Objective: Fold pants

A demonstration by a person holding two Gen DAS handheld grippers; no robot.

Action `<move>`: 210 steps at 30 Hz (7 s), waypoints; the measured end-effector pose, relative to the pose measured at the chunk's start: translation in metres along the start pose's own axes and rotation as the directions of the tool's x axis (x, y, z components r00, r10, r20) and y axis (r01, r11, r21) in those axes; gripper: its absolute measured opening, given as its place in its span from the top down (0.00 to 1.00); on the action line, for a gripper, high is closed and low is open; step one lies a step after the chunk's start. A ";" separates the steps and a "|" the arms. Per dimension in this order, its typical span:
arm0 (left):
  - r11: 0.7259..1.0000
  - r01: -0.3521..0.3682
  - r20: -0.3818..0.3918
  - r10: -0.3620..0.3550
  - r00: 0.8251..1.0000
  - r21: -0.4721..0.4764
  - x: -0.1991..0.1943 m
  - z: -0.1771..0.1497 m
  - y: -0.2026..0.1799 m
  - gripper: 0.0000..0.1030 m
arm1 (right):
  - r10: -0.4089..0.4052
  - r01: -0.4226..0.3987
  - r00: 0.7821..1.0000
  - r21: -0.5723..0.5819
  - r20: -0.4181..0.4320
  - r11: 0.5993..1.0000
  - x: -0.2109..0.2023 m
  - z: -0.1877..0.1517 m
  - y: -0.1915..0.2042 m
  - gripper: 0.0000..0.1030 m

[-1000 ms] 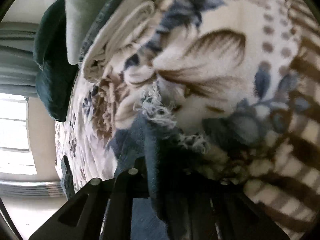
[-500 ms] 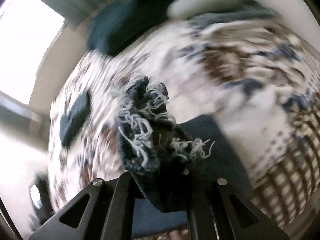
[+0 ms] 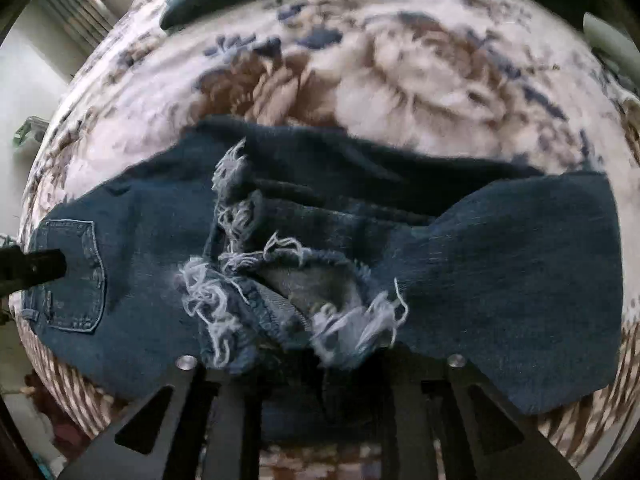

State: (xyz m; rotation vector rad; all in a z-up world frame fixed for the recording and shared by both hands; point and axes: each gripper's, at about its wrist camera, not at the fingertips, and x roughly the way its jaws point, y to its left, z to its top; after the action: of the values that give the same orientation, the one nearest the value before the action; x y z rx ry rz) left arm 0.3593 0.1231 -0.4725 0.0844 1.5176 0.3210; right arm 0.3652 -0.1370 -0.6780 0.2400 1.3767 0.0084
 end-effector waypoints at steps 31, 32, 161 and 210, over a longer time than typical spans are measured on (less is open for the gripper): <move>0.968 0.058 -0.055 -0.046 0.997 0.243 0.030 -0.024 -0.120 0.00 | 0.205 -0.126 0.970 0.451 -0.131 0.884 -0.015 0.045 -0.183 0.38; 0.963 0.037 -0.058 -0.022 0.998 0.267 0.036 -0.028 -0.124 0.00 | 0.202 -0.130 0.971 0.429 -0.128 0.894 -0.014 0.056 -0.176 0.38; 0.990 0.115 0.084 -0.109 0.991 -0.081 -0.028 -0.041 -0.010 0.09 | 0.414 -0.370 0.884 0.218 -0.215 0.903 -0.010 0.051 -0.092 0.78; 0.603 0.780 -0.272 -0.789 0.552 -0.167 0.055 -0.011 -0.154 0.24 | 0.665 -0.551 0.715 0.761 0.216 0.344 -0.001 -0.116 -0.310 0.21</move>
State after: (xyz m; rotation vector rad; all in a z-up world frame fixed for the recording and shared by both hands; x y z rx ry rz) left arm 0.3733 -0.0117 -0.5648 -0.7105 1.7111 -0.4077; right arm 0.2110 -0.4208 -0.7515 1.5705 1.2600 0.0460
